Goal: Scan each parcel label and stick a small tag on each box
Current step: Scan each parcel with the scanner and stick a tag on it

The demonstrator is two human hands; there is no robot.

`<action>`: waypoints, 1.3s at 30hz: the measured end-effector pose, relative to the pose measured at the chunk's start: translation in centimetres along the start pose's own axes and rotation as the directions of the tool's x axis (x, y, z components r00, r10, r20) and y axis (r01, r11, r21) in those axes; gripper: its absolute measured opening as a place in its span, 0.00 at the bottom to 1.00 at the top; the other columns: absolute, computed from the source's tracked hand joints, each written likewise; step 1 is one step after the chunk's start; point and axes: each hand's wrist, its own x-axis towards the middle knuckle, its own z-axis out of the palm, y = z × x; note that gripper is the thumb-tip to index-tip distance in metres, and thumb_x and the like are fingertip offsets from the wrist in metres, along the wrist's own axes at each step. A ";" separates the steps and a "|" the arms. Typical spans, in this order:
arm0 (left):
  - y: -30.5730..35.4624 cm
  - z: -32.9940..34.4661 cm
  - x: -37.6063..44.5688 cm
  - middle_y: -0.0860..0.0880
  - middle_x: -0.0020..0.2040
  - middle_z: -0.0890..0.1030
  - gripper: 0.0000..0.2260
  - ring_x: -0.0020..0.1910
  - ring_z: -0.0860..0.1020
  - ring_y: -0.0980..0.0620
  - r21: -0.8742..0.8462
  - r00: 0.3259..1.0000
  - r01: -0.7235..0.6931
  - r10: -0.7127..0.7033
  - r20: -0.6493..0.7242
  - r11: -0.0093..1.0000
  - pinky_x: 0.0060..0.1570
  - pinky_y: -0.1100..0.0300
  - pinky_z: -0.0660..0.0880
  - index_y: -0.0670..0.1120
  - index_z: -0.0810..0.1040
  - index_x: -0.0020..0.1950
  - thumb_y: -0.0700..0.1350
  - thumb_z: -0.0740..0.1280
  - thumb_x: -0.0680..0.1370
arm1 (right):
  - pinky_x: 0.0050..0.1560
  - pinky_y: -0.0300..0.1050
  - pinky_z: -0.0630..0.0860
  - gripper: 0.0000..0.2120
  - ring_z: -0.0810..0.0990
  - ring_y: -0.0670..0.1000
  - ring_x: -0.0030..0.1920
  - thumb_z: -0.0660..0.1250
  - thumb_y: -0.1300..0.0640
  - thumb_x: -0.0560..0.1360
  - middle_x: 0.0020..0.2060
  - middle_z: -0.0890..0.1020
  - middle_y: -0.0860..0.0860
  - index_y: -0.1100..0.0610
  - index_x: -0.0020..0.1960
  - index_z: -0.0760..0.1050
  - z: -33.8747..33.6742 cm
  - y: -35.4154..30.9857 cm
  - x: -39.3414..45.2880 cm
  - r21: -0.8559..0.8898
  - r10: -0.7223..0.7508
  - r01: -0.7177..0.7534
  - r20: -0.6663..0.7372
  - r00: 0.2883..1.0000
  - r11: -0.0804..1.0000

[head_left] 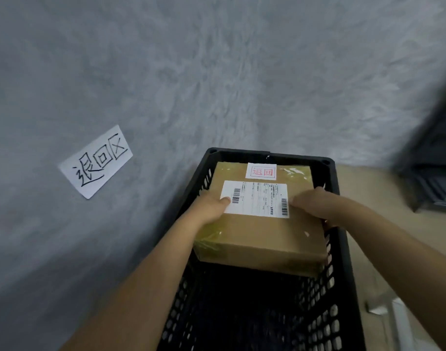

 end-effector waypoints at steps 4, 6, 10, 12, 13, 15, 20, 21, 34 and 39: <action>-2.1 2.6 3.1 0.47 0.66 0.74 0.29 0.60 0.75 0.47 -0.120 0.998 0.065 -0.062 0.031 0.991 0.53 0.57 0.73 0.43 0.60 0.73 0.52 0.66 0.77 | 0.65 0.56 0.71 0.37 0.72 0.61 0.65 0.68 0.47 0.75 0.68 0.70 0.60 0.64 0.74 0.56 3.2 1.1 2.9 -0.014 0.077 -0.078 -0.069 0.995 0.997; -3.1 3.7 4.5 0.47 0.66 0.74 0.34 0.59 0.75 0.46 -0.125 0.997 0.071 -0.067 0.039 0.990 0.50 0.58 0.72 0.46 0.54 0.74 0.52 0.68 0.76 | 0.66 0.55 0.70 0.38 0.72 0.61 0.66 0.68 0.50 0.75 0.68 0.69 0.62 0.66 0.75 0.53 5.0 1.7 4.4 0.019 0.118 -0.117 -0.075 0.990 0.993; -4.9 5.4 6.9 0.45 0.73 0.66 0.44 0.66 0.71 0.43 -0.064 0.988 0.057 -0.047 0.145 0.996 0.63 0.51 0.71 0.56 0.42 0.78 0.54 0.71 0.74 | 0.69 0.58 0.66 0.45 0.66 0.63 0.70 0.69 0.51 0.74 0.72 0.63 0.63 0.65 0.76 0.43 8.0 2.9 6.9 0.041 0.187 -0.184 -0.107 0.976 0.982; -5.8 6.3 7.9 0.44 0.76 0.61 0.48 0.70 0.67 0.42 -0.071 0.980 0.062 -0.047 0.191 0.996 0.68 0.47 0.67 0.56 0.39 0.78 0.53 0.73 0.72 | 0.67 0.58 0.68 0.48 0.67 0.63 0.69 0.71 0.50 0.71 0.70 0.66 0.63 0.65 0.76 0.44 9.0 3.6 7.8 0.007 0.206 -0.207 -0.118 0.971 0.978; -6.3 6.8 8.3 0.44 0.76 0.61 0.49 0.71 0.66 0.42 -0.078 0.979 0.066 -0.050 0.196 0.995 0.68 0.47 0.66 0.56 0.39 0.78 0.52 0.74 0.72 | 0.67 0.58 0.69 0.48 0.68 0.62 0.68 0.72 0.49 0.70 0.70 0.67 0.62 0.64 0.76 0.45 9.5 4.0 8.2 -0.018 0.198 -0.201 -0.115 0.973 0.979; -7.3 7.8 8.9 0.43 0.75 0.63 0.50 0.70 0.67 0.42 -0.087 0.980 0.071 -0.054 0.193 0.994 0.68 0.46 0.67 0.56 0.39 0.77 0.51 0.74 0.71 | 0.65 0.55 0.71 0.47 0.70 0.61 0.66 0.72 0.48 0.69 0.68 0.68 0.61 0.64 0.76 0.49 10.4 4.7 8.8 -0.061 0.156 -0.162 -0.105 0.982 0.985; -9.0 9.3 9.7 0.42 0.74 0.63 0.50 0.69 0.67 0.41 -0.027 0.986 0.069 -0.064 0.151 0.997 0.67 0.46 0.68 0.57 0.38 0.77 0.53 0.74 0.71 | 0.63 0.46 0.69 0.53 0.62 0.60 0.72 0.73 0.48 0.69 0.75 0.55 0.62 0.64 0.77 0.40 12.1 5.9 9.4 -0.113 0.182 -0.185 -0.039 0.983 0.976; -9.1 9.6 9.7 0.41 0.74 0.62 0.49 0.70 0.67 0.41 -0.012 0.987 0.063 -0.060 0.146 0.998 0.67 0.47 0.68 0.56 0.38 0.77 0.53 0.73 0.72 | 0.64 0.47 0.68 0.55 0.59 0.60 0.73 0.74 0.48 0.69 0.75 0.52 0.61 0.64 0.76 0.37 12.2 6.1 9.4 -0.111 0.183 -0.187 -0.039 0.982 0.976; -0.8 5.9 5.2 0.43 0.73 0.62 0.28 0.72 0.60 0.42 0.331 0.947 -0.281 0.317 -0.057 0.901 0.71 0.47 0.62 0.47 0.61 0.75 0.51 0.66 0.77 | 0.64 0.47 0.68 0.32 0.66 0.55 0.68 0.69 0.56 0.73 0.69 0.67 0.55 0.55 0.73 0.60 7.5 0.8 2.6 -0.304 -0.465 0.404 -0.162 0.871 0.863; 5.6 3.4 0.0 0.44 0.71 0.67 0.24 0.71 0.62 0.44 0.516 0.831 -0.422 0.545 -0.108 0.745 0.69 0.47 0.64 0.46 0.66 0.72 0.51 0.64 0.77 | 0.66 0.50 0.69 0.29 0.67 0.55 0.68 0.66 0.56 0.75 0.69 0.68 0.53 0.54 0.74 0.61 1.2 0.3 -3.5 -0.449 -0.623 0.476 -0.269 0.734 0.756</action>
